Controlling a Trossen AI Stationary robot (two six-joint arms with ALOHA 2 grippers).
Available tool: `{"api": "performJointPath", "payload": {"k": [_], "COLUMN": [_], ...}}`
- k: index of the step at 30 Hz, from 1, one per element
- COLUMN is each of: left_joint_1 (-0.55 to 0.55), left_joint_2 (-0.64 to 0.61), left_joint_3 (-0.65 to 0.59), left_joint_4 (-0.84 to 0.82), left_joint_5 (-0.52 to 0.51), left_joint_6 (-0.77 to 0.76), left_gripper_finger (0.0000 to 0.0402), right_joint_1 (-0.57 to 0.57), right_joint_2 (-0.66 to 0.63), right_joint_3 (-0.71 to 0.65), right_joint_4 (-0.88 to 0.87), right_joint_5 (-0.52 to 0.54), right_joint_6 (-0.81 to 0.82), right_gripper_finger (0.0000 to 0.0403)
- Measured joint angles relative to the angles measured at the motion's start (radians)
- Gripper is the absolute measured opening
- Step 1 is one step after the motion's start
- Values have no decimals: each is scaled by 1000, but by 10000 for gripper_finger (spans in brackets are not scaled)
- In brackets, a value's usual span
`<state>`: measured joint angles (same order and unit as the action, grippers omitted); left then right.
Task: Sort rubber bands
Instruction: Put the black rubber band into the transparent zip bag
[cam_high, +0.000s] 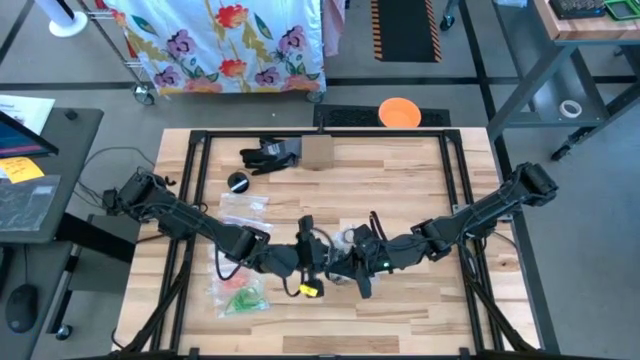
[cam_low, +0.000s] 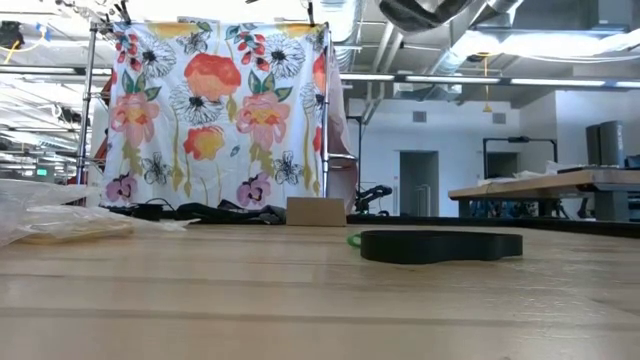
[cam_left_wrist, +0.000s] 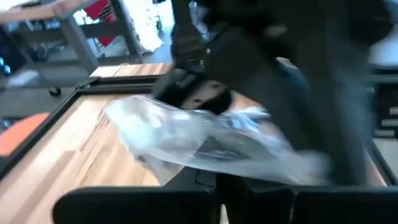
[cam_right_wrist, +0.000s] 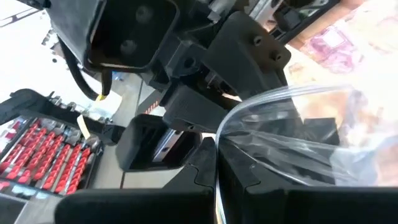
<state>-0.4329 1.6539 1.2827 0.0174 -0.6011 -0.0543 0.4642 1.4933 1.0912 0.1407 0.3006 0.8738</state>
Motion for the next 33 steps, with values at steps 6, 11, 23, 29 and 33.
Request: {"api": "performJointPath", "payload": {"k": [6, 11, 23, 29, 33], "left_joint_1": [50, 76, 79, 84, 93], "left_joint_2": [0, 0, 0, -7, -32], "left_joint_3": [0, 0, 0, 0, 0], "left_joint_4": [2, 1, -42, 61, 53], "left_joint_5": [30, 77, 78, 220, 263], "left_joint_6": [-173, -271, -514, -532, -590], "left_gripper_finger": [0, 0, 0, 0, 0], "right_joint_1": [9, 18, 40, 58, 72], "right_joint_2": [0, 0, 1, 1, 1], "right_joint_3": [0, 0, 0, 0, 0], "right_joint_4": [9, -5, -9, -45, -48], "right_joint_5": [6, 21, 20, 6, 14], "right_joint_6": [-8, -15, -42, -61, -68], "right_gripper_finger": [0, 0, 0, 0, 0]}}
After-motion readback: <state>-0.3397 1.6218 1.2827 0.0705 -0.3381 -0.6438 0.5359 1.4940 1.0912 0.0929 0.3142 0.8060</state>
